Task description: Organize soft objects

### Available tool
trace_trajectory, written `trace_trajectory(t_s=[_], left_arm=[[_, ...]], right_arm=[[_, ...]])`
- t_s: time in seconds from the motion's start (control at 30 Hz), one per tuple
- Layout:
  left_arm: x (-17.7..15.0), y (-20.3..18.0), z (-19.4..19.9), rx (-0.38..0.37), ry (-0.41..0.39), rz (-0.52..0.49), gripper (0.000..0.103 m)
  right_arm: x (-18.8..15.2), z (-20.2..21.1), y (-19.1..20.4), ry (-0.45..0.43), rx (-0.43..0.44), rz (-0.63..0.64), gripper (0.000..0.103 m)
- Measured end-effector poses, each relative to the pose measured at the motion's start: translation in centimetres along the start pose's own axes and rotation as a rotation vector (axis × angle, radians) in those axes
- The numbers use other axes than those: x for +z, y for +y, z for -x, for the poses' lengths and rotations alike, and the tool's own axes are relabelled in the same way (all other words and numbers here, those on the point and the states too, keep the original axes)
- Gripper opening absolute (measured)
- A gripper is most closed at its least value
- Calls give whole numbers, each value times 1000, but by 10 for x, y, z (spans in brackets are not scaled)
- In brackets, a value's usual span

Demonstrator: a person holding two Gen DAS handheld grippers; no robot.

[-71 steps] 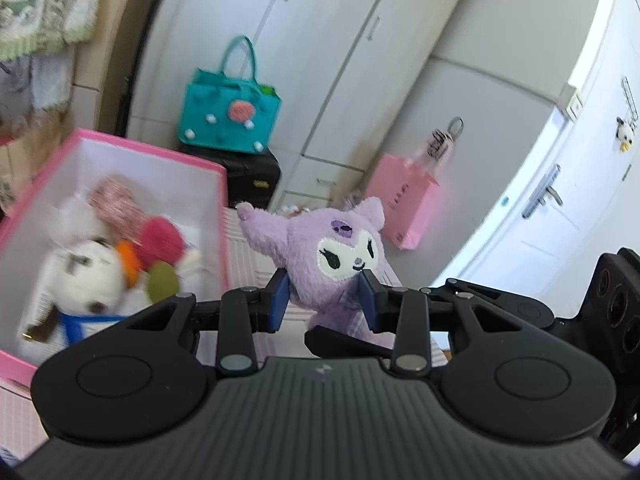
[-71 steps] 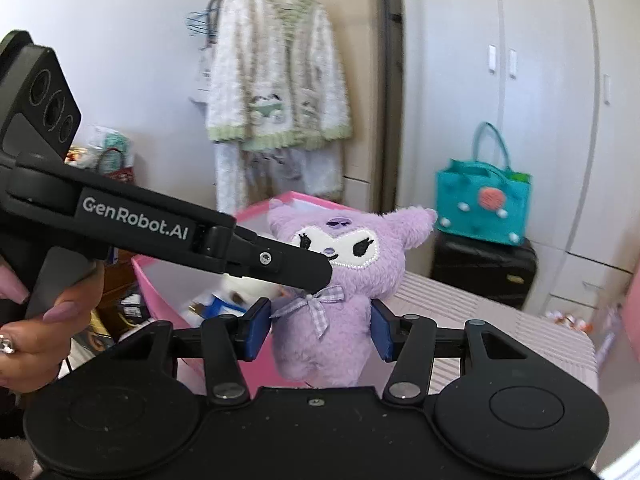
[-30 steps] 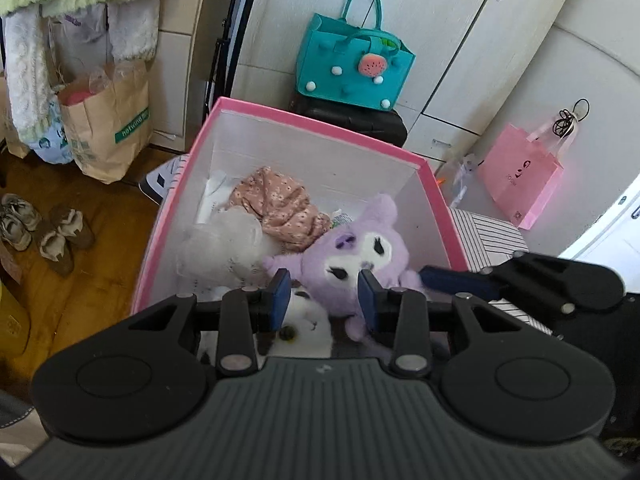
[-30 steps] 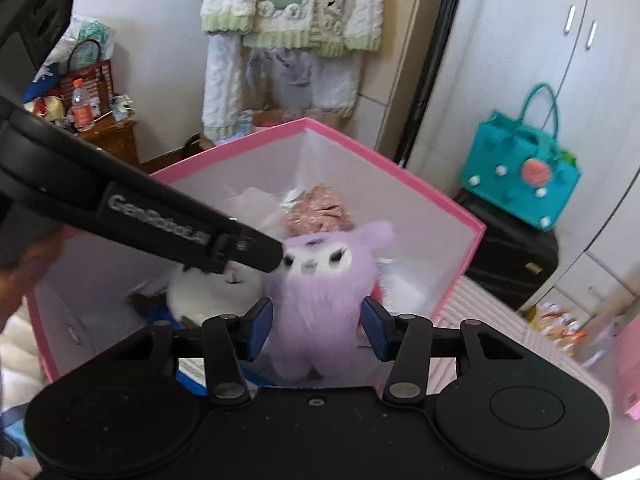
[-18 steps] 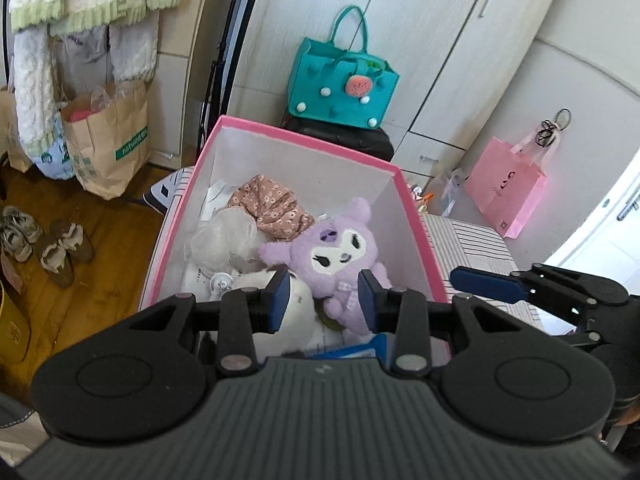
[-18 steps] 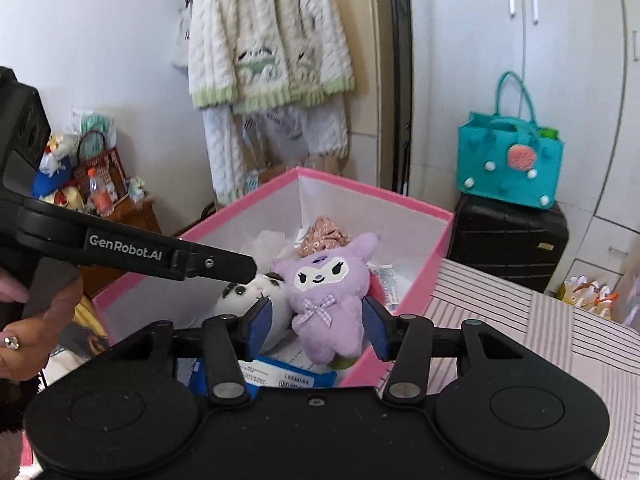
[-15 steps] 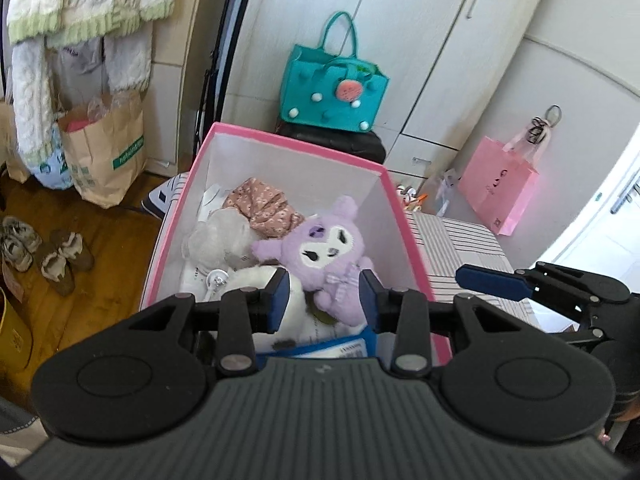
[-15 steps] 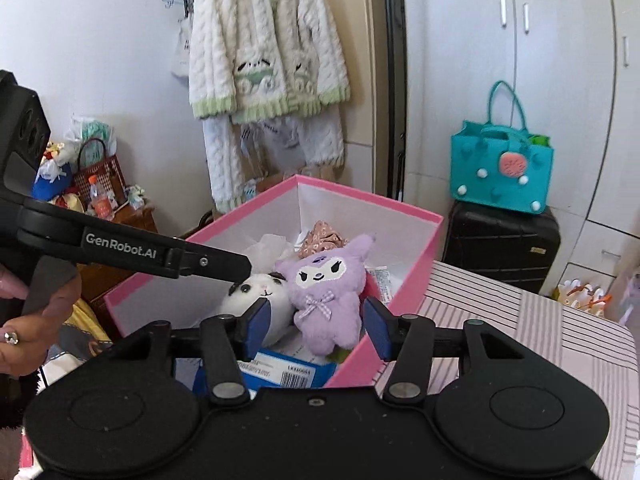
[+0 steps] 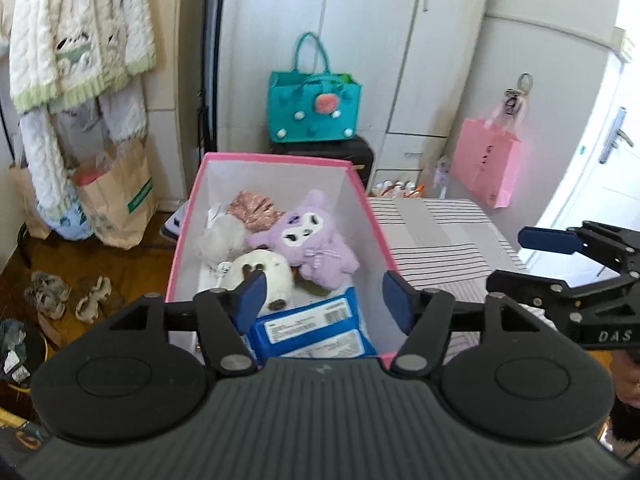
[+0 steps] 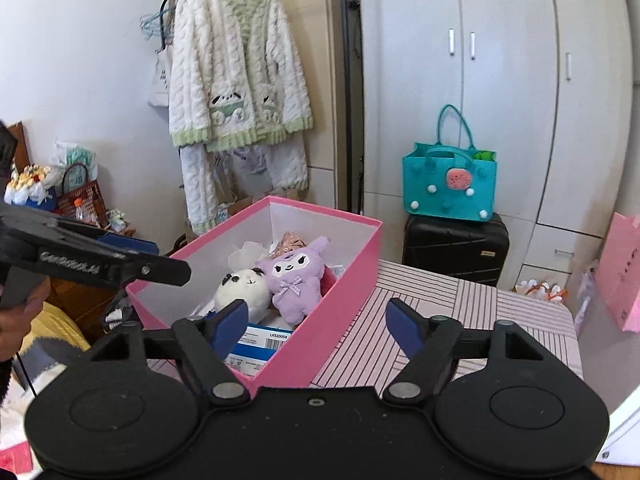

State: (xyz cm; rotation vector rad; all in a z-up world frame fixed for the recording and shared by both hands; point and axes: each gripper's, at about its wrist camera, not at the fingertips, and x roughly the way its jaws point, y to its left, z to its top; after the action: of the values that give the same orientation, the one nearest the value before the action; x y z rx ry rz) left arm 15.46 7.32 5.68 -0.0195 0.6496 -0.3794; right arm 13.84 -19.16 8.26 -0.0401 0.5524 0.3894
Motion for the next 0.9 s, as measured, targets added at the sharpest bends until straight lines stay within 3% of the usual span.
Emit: trace_trajectory(t_s=[0.23, 0.37, 0.5, 0.63, 0.7, 0.9], left_arm=[[-7, -29, 24, -22, -30, -75, 84], [-15, -42, 36, -40, -44, -102, 84], [-19, -45, 45, -47, -48, -92, 98], [-21, -49, 49, -32, -56, -66, 103], [-21, -53, 49, -13, -38, -52, 103], [-23, -61, 44, 118, 48, 11, 103]], right_arm=[[-5, 22, -1, 10, -31, -43, 97], [-5, 35, -3, 51, -58, -63, 101], [-13, 56, -7, 21, -77, -110, 103], [-18, 75, -11, 0, -119, -180, 103], [-19, 83, -13, -17, -180, -204, 103], [-24, 88, -17, 6, -236, -189, 103]])
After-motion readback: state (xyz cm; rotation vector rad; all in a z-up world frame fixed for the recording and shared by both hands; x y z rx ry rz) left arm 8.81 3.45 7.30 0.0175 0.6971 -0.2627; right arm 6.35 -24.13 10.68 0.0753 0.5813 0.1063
